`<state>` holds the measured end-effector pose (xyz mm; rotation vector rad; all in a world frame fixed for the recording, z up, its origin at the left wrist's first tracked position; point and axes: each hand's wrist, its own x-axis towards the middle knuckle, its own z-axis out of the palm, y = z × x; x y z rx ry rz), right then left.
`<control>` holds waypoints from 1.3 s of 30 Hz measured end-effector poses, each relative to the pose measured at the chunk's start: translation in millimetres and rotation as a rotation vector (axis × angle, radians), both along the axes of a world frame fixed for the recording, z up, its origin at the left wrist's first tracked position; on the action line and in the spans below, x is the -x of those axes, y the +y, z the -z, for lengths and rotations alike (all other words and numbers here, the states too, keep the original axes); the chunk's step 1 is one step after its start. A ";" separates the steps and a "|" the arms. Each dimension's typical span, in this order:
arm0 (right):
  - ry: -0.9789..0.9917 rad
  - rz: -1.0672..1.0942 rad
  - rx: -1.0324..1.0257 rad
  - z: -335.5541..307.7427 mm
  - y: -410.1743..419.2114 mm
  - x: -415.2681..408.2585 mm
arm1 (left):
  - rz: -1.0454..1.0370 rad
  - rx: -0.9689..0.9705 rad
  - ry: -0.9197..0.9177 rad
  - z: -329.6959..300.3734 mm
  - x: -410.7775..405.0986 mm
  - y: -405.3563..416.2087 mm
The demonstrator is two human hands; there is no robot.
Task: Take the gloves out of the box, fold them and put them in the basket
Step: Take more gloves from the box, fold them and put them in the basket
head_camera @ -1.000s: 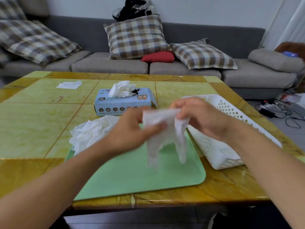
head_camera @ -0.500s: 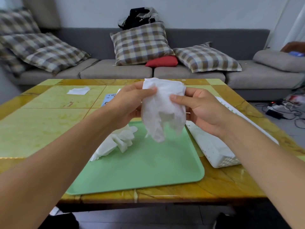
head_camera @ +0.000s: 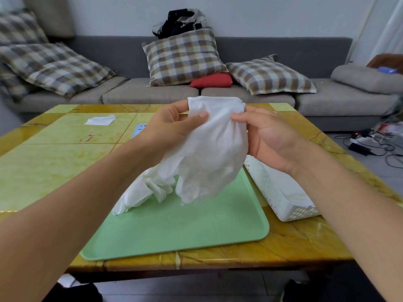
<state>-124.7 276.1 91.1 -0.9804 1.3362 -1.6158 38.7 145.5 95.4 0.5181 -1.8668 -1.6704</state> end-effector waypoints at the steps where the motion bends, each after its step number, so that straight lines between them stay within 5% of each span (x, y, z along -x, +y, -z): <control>1: -0.031 -0.028 0.008 -0.4 0.1 -0.7 | 0.030 -0.009 0.012 -1.0 -0.6 0.7; 6: -0.034 -0.084 0.002 -2.5 -2.1 3.2 | 0.246 -0.204 0.040 -7.5 -1.7 1.0; 12: 0.135 -0.023 -0.083 1.1 0.1 16.9 | 0.038 -0.262 -0.070 -1.6 12.6 -7.8; 25: 0.111 -0.041 -0.080 13.8 -0.3 24.5 | -0.019 -0.157 -0.039 2.2 17.5 -10.6; 39: -0.010 0.159 0.031 23.7 -4.4 10.0 | -0.009 -0.271 -0.018 11.6 21.3 1.1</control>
